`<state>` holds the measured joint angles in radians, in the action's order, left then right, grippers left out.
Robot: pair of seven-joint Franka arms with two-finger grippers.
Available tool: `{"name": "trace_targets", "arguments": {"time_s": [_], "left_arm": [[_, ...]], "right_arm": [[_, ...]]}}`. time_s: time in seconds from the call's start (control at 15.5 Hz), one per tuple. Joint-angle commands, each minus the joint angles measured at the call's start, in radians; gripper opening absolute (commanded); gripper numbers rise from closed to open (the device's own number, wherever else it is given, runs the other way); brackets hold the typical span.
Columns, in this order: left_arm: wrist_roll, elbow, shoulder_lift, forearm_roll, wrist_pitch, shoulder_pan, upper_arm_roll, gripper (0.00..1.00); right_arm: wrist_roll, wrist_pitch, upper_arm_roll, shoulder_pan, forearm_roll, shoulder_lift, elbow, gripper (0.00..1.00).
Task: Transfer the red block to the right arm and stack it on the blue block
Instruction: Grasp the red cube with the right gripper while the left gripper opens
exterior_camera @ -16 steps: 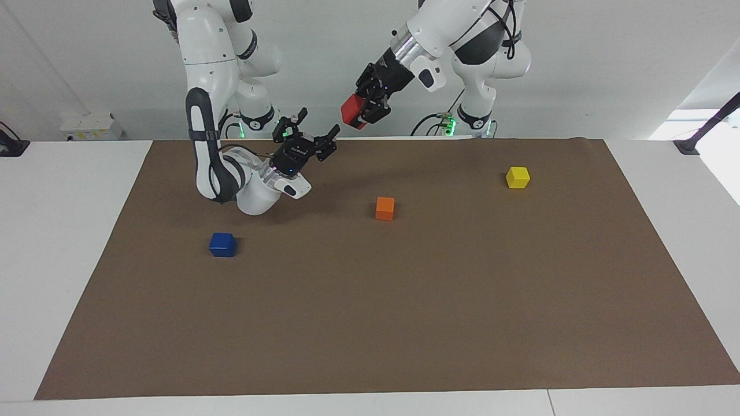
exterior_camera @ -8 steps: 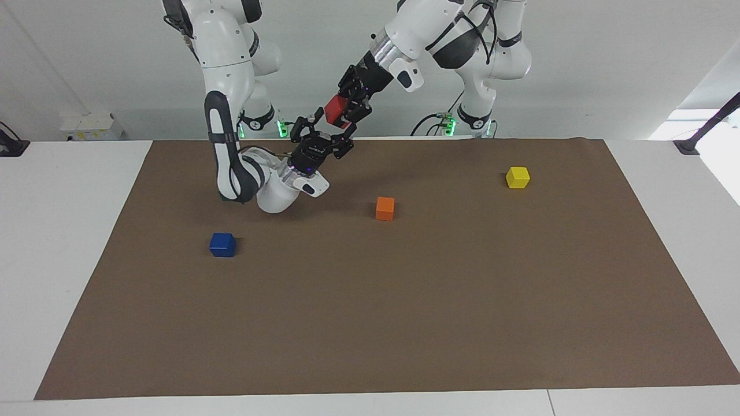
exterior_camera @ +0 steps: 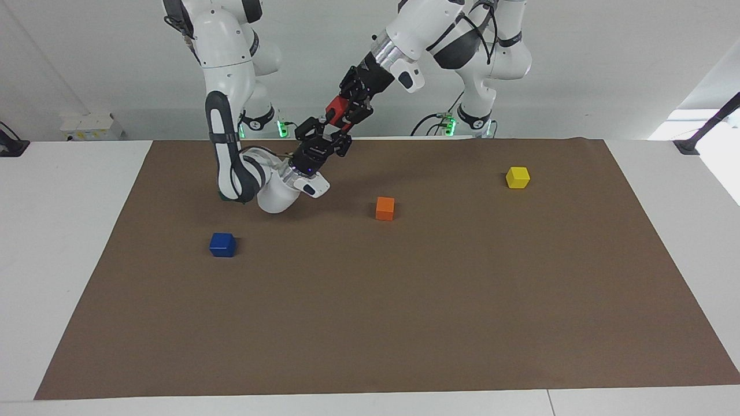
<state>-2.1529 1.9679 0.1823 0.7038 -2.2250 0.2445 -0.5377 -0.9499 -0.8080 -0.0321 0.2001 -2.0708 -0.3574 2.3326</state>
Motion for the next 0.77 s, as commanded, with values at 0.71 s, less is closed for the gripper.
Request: {"name": "trace_targets", "arguments": {"time_s": [0.71], "left_arm": [[0.466,0.051,0.071,-0.021,0.228,-0.436,0.015,1.0]], "right_arm": [[0.02,-0.089,-0.003,-0.014,-0.009,0.075,-0.006,0.0]]}}
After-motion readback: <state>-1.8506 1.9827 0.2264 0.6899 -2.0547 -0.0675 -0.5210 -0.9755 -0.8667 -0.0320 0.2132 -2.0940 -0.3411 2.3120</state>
